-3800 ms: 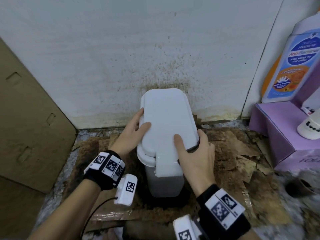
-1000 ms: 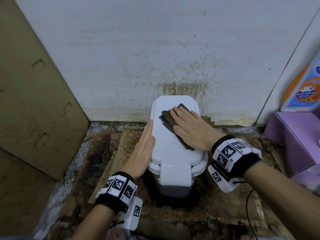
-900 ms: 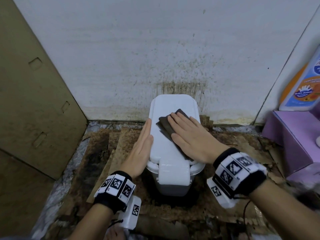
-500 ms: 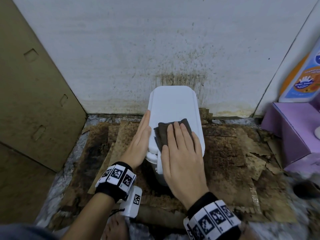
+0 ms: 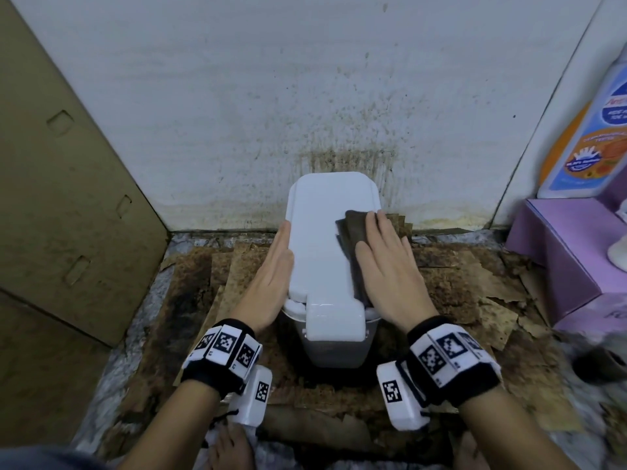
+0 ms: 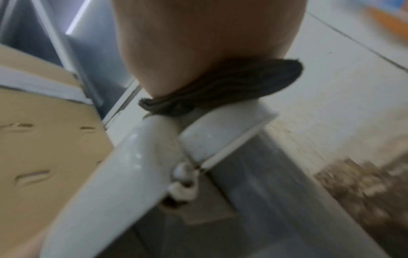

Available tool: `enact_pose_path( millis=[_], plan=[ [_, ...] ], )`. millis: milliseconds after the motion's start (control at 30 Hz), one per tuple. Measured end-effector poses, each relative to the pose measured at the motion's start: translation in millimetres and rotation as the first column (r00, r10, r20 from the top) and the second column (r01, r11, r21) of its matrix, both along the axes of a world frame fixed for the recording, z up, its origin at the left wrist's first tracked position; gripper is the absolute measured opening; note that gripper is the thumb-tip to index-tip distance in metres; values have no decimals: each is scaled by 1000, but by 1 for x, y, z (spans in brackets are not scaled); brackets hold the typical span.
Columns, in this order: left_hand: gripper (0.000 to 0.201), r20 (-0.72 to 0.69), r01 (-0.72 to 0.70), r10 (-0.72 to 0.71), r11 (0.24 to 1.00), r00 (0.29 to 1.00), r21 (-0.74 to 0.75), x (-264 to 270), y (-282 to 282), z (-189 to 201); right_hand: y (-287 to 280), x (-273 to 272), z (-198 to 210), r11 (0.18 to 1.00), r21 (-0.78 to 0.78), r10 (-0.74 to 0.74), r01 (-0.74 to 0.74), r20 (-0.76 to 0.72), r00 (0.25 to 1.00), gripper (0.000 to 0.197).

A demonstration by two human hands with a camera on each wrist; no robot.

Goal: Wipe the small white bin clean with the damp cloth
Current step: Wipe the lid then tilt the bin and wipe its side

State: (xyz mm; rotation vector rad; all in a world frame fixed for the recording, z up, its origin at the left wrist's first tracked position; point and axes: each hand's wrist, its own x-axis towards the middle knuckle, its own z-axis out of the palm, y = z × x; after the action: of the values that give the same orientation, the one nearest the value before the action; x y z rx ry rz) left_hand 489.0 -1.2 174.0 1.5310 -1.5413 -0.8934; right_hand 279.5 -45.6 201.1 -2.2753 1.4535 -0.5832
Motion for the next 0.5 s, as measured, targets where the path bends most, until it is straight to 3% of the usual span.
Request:
enact_pose_path(
  millis=[33,100,200,267,333,433,500],
  plan=[
    [55,6,1,-1,1000,1000,0,1,1,1,2,-4,0,993,114,-9,-10,163,987,50],
    [55,39,-17,17,1000,999,0,1,1,3,5,-8,-2,943,330,-137,-33,478,868,55],
    [48,200,-96,115,990,973,-101,-4,2,15,7,-6,-12,878,478,-366,11,656,661,52],
    [46,318,-121,176,975,931,-187,-12,2,28,6,-4,-17,818,572,-480,-56,733,482,49],
    [50,420,-87,164,977,893,-195,-22,4,41,8,1,-20,782,604,-528,-154,773,353,47],
    [49,500,14,65,988,864,-151,-39,5,53,10,9,-22,793,563,-499,-233,819,283,52],
    [50,523,72,5,989,852,-127,-48,5,56,13,15,-22,825,500,-427,-263,857,289,51]
  ],
)
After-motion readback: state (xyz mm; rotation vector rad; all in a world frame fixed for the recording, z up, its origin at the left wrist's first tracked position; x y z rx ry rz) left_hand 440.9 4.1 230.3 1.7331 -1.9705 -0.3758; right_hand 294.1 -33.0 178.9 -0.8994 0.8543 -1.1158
